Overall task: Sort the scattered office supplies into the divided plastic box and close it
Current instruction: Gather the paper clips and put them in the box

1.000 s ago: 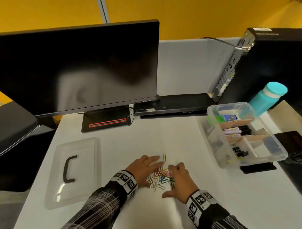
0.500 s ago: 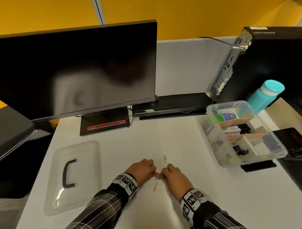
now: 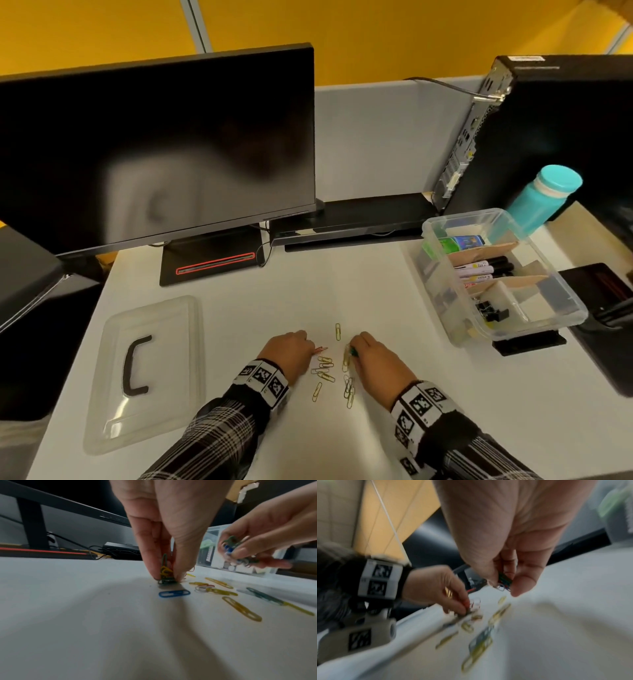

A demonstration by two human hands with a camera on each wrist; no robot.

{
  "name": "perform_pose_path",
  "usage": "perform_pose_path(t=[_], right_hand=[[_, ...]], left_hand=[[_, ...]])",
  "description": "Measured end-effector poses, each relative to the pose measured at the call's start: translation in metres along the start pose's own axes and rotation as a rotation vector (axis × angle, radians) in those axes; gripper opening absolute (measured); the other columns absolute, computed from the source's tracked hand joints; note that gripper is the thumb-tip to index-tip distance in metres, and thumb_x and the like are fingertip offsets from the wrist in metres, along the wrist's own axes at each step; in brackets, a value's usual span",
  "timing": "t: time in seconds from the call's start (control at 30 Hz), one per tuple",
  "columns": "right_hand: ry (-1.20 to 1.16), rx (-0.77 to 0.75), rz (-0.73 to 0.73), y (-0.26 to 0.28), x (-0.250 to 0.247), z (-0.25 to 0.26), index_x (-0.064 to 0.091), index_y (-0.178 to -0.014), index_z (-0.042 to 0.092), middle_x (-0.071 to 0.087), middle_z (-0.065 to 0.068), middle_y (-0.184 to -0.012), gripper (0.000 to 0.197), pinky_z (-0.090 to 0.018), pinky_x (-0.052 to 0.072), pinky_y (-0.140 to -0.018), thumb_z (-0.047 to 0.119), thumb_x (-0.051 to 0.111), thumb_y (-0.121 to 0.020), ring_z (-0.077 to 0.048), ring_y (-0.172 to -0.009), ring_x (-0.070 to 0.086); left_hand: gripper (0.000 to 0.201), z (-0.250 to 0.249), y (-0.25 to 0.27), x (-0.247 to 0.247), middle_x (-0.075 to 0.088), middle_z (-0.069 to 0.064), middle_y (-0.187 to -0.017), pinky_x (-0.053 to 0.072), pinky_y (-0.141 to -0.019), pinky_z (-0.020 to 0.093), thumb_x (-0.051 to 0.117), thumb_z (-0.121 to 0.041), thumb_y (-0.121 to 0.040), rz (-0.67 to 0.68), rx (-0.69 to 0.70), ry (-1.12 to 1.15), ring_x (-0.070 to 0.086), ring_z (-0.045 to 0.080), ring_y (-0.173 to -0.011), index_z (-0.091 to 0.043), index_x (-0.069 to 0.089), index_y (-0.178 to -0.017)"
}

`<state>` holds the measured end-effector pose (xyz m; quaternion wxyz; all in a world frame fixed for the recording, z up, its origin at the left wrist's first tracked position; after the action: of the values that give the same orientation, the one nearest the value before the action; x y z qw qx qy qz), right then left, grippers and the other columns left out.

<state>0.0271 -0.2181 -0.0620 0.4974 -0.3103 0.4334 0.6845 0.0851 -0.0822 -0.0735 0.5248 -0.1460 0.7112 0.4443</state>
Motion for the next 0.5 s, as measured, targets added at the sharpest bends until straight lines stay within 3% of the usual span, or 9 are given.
perform_pose_path(t=[0.17,0.3,0.37,0.4,0.5], right_hand=[[-0.156,-0.015,-0.273,0.039,-0.080,-0.023,0.056,-0.102,0.006,0.051,-0.002,-0.095,0.013,-0.025,0.038,-0.071,0.013,0.046,-0.095,-0.018,-0.080,0.052],[-0.109,0.182,-0.493,0.068,-0.159,-0.076,0.053,-0.094,0.006,0.053,-0.010,-0.089,0.004,-0.034,0.040,-0.065,0.006,0.050,-0.091,-0.030,-0.077,0.055],[-0.032,0.370,-0.517,0.077,-0.187,-0.113,0.053,-0.099,0.005,0.054,-0.014,-0.096,0.010,-0.037,0.044,-0.064,0.010,0.047,-0.093,-0.034,-0.082,0.056],[0.041,0.449,-0.519,0.081,-0.197,-0.130,0.053,-0.105,0.004,0.053,-0.016,-0.102,0.015,-0.040,0.047,-0.069,0.011,0.047,-0.093,-0.035,-0.088,0.056],[0.229,0.603,-0.360,0.074,-0.200,-0.176,0.051,-0.113,0.006,0.051,-0.016,-0.114,0.023,-0.045,0.048,-0.079,0.009,0.049,-0.090,-0.035,-0.097,0.056]], left_hand=[[0.033,0.011,0.008,0.003,0.058,0.004,-0.102,0.043,-0.075,0.030,0.039,-0.034,-0.098,-0.070,-0.005,0.169,0.059,0.024,-0.093,-0.015,0.063,-0.108],[0.030,0.013,0.011,0.001,0.054,-0.005,-0.093,0.040,-0.073,0.025,0.044,-0.038,-0.095,-0.152,0.003,0.296,0.058,0.017,-0.090,-0.021,0.065,-0.108],[0.029,0.012,0.011,-0.003,0.055,-0.008,-0.094,0.037,-0.071,0.021,0.046,-0.040,-0.095,-0.194,-0.001,0.346,0.054,0.011,-0.086,-0.025,0.065,-0.111],[0.029,0.012,0.011,-0.005,0.055,-0.010,-0.093,0.036,-0.070,0.019,0.047,-0.040,-0.094,-0.213,-0.002,0.369,0.052,0.008,-0.083,-0.026,0.065,-0.112],[0.030,0.010,0.010,-0.011,0.053,-0.013,-0.090,0.033,-0.068,0.016,0.050,-0.041,-0.093,-0.264,-0.011,0.434,0.049,0.004,-0.082,-0.027,0.065,-0.114]])
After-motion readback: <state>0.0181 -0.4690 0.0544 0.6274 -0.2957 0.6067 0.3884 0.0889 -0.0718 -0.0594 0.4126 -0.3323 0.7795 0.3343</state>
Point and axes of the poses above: each hand's wrist, its own y-axis away from the middle knuckle, its own x-axis out of the palm, z = x × y, the point moved 6 cm from there along -y, towards the middle knuckle
